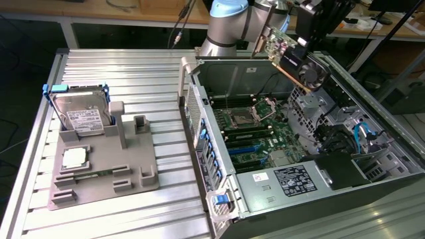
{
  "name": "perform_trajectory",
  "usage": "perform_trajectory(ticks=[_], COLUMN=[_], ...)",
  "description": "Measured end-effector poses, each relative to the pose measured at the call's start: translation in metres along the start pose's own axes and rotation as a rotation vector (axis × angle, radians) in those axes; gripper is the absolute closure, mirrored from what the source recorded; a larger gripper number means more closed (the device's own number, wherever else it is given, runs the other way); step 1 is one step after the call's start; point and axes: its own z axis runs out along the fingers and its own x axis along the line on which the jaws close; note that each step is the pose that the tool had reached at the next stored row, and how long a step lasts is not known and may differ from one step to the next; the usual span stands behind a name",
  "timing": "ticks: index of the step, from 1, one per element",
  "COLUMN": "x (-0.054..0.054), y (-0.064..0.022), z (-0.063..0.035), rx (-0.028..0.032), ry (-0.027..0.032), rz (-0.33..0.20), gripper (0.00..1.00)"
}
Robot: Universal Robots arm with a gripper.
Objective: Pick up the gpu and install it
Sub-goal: 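Insert the gpu into the slot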
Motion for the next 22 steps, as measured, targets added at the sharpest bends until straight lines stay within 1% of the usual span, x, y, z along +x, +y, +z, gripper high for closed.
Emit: perform_trajectory(ticks=[2, 3, 7, 11, 22], x=[0.0, 0.0, 0.0, 0.0, -0.0001], y=[0.0, 0.0, 0.0, 0.0, -0.0001], z=[0.0002, 0.0003, 0.0008, 0.0013, 0.0026], rx=[0.0006, 0.0008, 0.0017, 0.0025, 0.0045], ry=[0.001, 0.0015, 0.0029, 0.0042, 0.008], rz=[-0.055, -0.074, -0.147, -0.209, -0.409], gripper=[0.73, 0.73, 0.73, 0.73, 0.73])
